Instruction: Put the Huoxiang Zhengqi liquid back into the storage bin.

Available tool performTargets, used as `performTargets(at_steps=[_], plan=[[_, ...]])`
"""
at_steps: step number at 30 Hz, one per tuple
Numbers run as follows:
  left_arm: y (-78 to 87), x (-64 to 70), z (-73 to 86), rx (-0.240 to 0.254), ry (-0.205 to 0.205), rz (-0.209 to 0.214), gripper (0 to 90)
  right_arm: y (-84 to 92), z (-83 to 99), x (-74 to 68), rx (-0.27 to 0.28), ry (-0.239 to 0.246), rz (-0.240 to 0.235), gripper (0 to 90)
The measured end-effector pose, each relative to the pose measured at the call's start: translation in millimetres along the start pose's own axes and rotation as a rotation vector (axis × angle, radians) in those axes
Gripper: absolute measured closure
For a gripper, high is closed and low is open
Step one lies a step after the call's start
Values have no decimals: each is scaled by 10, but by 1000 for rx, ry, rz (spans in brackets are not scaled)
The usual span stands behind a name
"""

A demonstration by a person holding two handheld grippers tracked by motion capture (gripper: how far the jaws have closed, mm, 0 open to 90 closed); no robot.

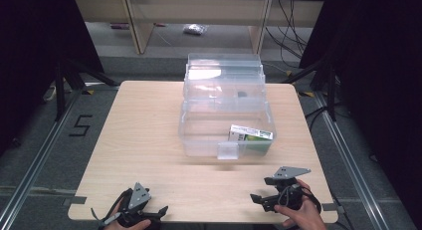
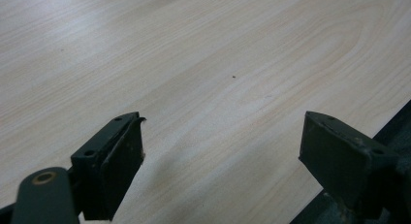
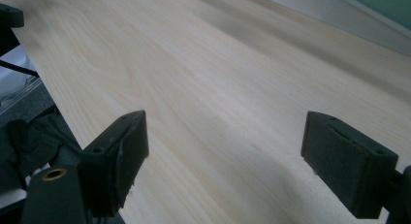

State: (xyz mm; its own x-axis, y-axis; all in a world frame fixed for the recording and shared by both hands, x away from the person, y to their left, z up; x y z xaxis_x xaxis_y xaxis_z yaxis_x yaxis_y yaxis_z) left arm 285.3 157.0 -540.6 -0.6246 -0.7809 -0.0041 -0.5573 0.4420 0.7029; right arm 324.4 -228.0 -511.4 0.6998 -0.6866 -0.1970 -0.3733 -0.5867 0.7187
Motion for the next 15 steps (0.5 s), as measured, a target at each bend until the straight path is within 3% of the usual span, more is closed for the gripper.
performTargets(at_steps=[5,6,15], plan=[[-5,11,-7,11,13,0,151,0,46,0,-11,-4,-2,173],[-5,16,-8,13,15,2,151,3,63,-22,-19,-29,-8,172],[-2,14,-7,10,13,1,151,5,164,-1,-32,-25,-1,171]])
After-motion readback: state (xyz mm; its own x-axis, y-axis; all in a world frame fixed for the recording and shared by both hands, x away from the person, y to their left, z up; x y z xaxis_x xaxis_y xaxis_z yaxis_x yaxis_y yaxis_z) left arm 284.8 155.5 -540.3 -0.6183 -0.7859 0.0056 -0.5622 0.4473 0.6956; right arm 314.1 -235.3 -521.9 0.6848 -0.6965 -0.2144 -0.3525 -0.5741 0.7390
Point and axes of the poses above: each handheld gripper's, and its own axes: y roughly backward along the jaws, z roughly out of its underside, x roughly to its right, the point moved 5 cm from there along -y, roughly forward along the jaws, and after that the axes turned 1 degree about -x, right-handed, at the moved point
